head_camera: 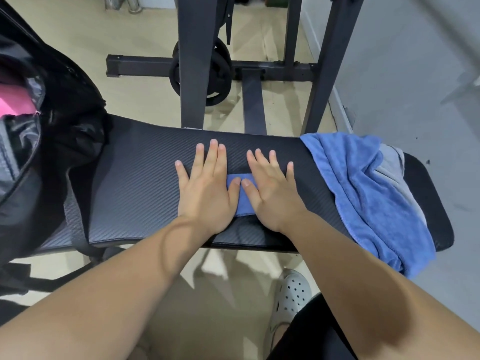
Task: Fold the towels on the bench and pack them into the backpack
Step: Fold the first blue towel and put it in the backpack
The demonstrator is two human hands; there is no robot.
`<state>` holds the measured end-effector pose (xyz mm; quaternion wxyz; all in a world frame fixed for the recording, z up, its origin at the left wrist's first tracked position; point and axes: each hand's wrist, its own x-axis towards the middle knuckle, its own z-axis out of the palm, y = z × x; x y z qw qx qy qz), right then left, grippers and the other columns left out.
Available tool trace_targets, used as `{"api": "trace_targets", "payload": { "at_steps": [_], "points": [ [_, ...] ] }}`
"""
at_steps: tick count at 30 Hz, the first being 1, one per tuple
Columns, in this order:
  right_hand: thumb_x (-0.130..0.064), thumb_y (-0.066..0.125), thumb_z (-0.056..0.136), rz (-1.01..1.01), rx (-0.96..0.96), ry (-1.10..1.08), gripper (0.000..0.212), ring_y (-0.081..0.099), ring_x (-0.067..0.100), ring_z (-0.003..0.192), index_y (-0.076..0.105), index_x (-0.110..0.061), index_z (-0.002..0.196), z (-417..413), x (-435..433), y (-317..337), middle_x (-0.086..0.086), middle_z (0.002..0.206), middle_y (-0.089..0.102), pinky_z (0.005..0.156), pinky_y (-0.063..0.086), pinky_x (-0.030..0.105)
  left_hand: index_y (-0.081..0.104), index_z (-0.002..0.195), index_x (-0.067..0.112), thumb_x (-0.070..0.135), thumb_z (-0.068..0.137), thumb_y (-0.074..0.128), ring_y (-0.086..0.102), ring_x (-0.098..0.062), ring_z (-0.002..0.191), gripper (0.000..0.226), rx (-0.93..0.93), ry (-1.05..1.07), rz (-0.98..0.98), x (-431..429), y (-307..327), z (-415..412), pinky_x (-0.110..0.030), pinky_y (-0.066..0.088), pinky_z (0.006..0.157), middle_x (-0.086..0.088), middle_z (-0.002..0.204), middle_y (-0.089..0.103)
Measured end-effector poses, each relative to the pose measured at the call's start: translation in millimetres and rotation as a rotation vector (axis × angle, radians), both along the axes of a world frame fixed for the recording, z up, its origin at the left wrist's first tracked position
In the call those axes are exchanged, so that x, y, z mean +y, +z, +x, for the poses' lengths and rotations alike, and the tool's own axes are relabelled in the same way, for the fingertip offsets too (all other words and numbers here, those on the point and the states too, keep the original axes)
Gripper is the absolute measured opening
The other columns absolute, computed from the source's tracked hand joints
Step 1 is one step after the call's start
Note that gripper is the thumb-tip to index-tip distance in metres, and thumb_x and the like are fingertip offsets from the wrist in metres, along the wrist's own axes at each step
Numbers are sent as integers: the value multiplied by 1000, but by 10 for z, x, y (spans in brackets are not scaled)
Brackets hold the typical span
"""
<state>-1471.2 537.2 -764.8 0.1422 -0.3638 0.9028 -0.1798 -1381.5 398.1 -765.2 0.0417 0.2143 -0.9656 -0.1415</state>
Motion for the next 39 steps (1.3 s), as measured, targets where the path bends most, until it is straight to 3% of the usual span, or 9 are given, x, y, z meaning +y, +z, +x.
{"api": "trace_targets", "payload": {
  "at_steps": [8, 13, 17, 20, 23, 28, 31, 35, 39],
  "points": [
    [-51, 13, 103, 72, 171, 48, 64, -5, 22, 156, 14, -25, 162, 109, 5, 63, -8, 169, 13, 125, -1, 54, 7, 160, 11, 44, 105, 21, -8, -25, 155, 65, -132, -50, -19, -3, 109, 6, -60, 0, 121, -4, 169, 1],
    [-49, 28, 107, 224, 225, 203, 61, 5, 20, 156, 21, -21, 160, 286, 42, 276, -4, 157, 39, 125, -2, 51, 21, 157, 12, 45, 106, 16, -3, -24, 155, 62, -236, -128, -53, -31, 238, 275, -56, 2, 123, -6, 168, 11],
    [-66, 48, 94, 297, 175, 329, 78, 45, 24, 131, 30, -23, 156, 393, -89, 552, 0, 139, 53, 110, 33, 43, 4, 160, 12, 49, 105, 19, -9, -24, 155, 68, -204, -111, -82, -122, 346, 596, -56, -3, 123, -4, 169, -1],
    [-60, 65, 84, 279, 8, 313, 48, 57, 23, 98, 60, -25, 116, 445, -261, 690, -6, 108, 55, 85, 49, 40, 6, 160, 15, 47, 104, 30, -8, -25, 155, 70, -127, -105, -138, -298, 574, 807, -56, -2, 123, -4, 169, 1],
    [-46, 69, 80, 223, 11, 268, 31, 54, 21, 84, 54, -24, 96, 502, -529, 805, -7, 96, 47, 72, 48, 38, 31, 155, 15, 42, 97, 48, 13, -31, 153, 67, 92, -56, -250, -666, 866, 1108, -59, 12, 121, -9, 164, 25],
    [-34, 71, 80, -88, 9, 151, 26, 57, 22, 87, 54, -19, 92, 638, -1214, 1233, -3, 103, 52, 75, 50, 40, 56, 133, 9, 43, 86, 57, 44, -40, 131, 58, 341, 160, -368, -1500, 1287, 1627, -61, 35, 105, -14, 138, 54],
    [-34, 78, 78, -309, -20, 206, 29, 49, 12, 123, 60, -21, 97, 773, -1672, 1614, -2, 142, 40, 91, 46, 34, 54, 134, 8, 50, 86, 58, 39, -40, 134, 64, 258, 361, -362, -1835, 1319, 1868, -66, 29, 108, -15, 139, 53],
    [-38, 82, 76, -332, 17, 315, 27, 37, 13, 142, 67, -25, 94, 932, -2366, 2049, -2, 169, 0, 97, 43, 33, 51, 137, 6, 48, 83, 68, 38, -39, 130, 71, 92, 432, -251, -1942, 1154, 1985, -77, 27, 104, -16, 133, 54],
    [-36, 82, 76, -248, 94, 335, 23, 36, 21, 145, 67, -26, 89, 997, -2978, 2120, 4, 170, -4, 94, 48, 38, 63, 97, 5, 31, 78, 77, 49, -40, 96, 36, 124, 396, -257, -1943, 1077, 1977, -65, 46, 85, -16, 96, 58]
  ]
}}
